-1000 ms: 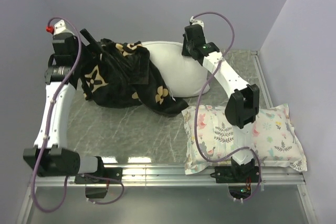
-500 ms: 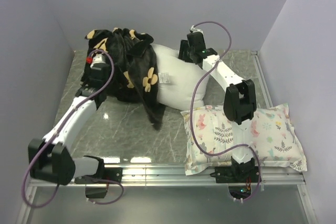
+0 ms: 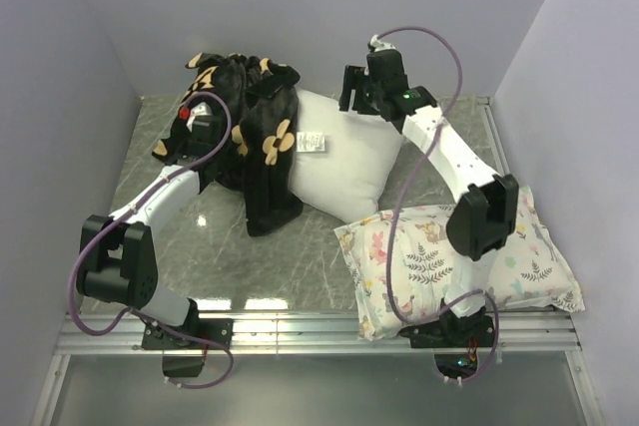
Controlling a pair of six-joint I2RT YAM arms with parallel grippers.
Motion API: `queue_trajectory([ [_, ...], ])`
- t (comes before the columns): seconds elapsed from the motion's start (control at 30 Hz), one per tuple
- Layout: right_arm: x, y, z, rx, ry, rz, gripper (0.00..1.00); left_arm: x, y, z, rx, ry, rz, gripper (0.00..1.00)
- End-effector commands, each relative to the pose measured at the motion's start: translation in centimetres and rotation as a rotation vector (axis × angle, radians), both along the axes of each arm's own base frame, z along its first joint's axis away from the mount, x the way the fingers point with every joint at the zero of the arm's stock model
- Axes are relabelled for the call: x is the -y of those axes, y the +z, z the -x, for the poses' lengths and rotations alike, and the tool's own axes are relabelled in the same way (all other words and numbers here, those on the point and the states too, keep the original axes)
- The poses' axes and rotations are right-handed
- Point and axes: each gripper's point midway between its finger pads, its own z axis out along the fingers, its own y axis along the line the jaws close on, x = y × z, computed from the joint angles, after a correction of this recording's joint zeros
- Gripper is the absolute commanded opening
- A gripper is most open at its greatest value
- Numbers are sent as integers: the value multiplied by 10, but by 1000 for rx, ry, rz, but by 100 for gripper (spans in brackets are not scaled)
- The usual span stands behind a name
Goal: Remove the pillowcase from the pillow
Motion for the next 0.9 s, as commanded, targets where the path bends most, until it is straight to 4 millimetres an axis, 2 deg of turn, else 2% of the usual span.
queue_trajectory([
  [0.0, -17, 67, 43, 75, 105, -11, 80, -7, 19, -13, 59, 62, -8, 1],
  [0.03, -30, 76, 61, 91, 140, 0, 80, -6, 20, -13, 67, 61, -3, 0],
  [0.07, -29, 60, 73, 70, 138, 53, 81, -5, 23, -13, 77, 55, 5, 0],
  [0.1, -35, 55, 82, 77, 153, 66, 84, -4, 21, -12, 75, 59, 15, 1],
  [0.13, -35, 61, 97, 100, 161, 67, 85, -3, 22, -12, 77, 56, 20, 0],
  [0.17, -44, 25, 118, 38, 187, 94, 86, -1, 22, -11, 81, 48, 25, 0],
  [0.23, -57, 18, 133, 80, 225, 56, 90, -1, 20, -9, 74, 47, 18, 1],
  [0.27, -62, -14, 147, 37, 249, 82, 92, 0, 19, -9, 71, 47, 19, 0],
  [0.3, -69, -22, 150, 44, 259, 81, 93, 2, 19, -8, 70, 42, 25, 0],
  [0.37, -77, -61, 154, -13, 260, 138, 93, 5, 24, -6, 81, 35, 34, 1],
  [0.4, -78, -68, 148, -1, 236, 151, 94, 7, 25, -5, 84, 31, 39, 1],
  [0.43, -80, -90, 144, -32, 231, 180, 94, 9, 27, -4, 90, 28, 40, 0],
  [0.53, -77, -115, 125, -56, 154, 258, 95, 16, 37, 2, 105, 11, 50, 1],
  [0.6, -68, -125, 114, -80, 102, 286, 95, 17, 42, 7, 109, 3, 53, 0],
  [0.67, -62, -121, 104, -67, 51, 273, 93, 18, 50, 12, 124, -2, 59, 1],
  [0.7, -51, -121, 97, -73, 17, 275, 84, 19, 50, 14, 125, -5, 63, 1],
  [0.73, -49, -115, 91, -66, 2, 270, 75, 19, 52, 15, 126, -5, 63, 1],
  [0.77, -43, -113, 86, -61, -23, 275, 39, 18, 57, 17, 138, -4, 65, 1],
  [0.8, -33, -111, 82, -64, -51, 282, 18, 17, 57, 18, 130, -3, 57, 1],
  [0.83, -28, -104, 77, -56, -68, 279, 7, 15, 59, 18, 132, 5, 50, 1],
  [0.87, -23, -100, 74, -57, -75, 273, 0, 12, 64, 16, 138, 12, 40, 0],
])
